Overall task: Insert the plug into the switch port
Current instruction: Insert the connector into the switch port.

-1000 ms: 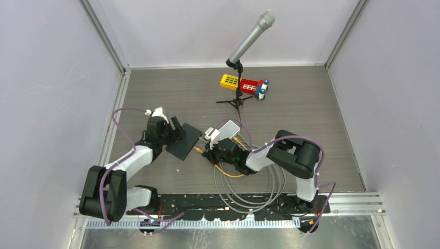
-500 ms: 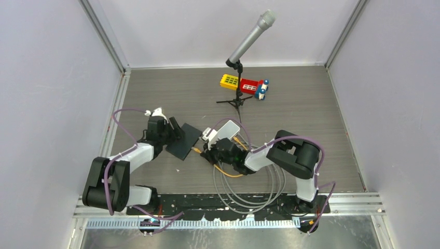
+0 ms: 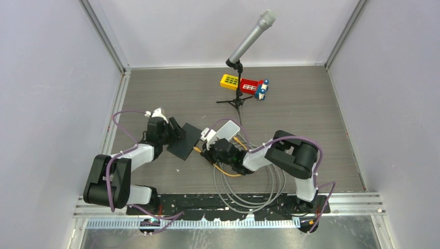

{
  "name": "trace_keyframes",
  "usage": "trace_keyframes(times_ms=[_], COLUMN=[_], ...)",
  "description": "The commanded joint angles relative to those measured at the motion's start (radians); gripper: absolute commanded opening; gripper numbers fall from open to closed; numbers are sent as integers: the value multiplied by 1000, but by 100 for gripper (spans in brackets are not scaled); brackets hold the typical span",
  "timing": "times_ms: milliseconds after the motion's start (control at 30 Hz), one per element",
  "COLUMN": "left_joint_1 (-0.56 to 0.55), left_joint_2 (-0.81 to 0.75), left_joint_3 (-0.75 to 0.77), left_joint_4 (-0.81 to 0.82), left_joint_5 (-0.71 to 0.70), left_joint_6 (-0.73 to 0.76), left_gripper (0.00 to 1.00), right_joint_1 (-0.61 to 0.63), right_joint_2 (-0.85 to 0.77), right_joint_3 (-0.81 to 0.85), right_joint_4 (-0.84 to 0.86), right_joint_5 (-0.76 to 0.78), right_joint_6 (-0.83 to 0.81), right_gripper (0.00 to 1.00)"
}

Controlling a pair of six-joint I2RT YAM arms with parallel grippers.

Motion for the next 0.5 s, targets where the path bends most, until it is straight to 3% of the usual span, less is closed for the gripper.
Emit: trace_keyframes(times_ms=[0,467], left_joint_1=[-23,-68], left_joint_2=[37,40], left_joint_3=[-22,-49], left_joint_4=[-3,17], left_joint_5=[122,186], left_joint_6=[-30,-36], left_gripper=[58,47], right_joint_1=[6,23], right_joint_2=[56,56], right_joint_3=[55,104], right_joint_4=[76,33], right_joint_5=[45,45], right_joint_6=[4,-11], right_gripper=[0,0])
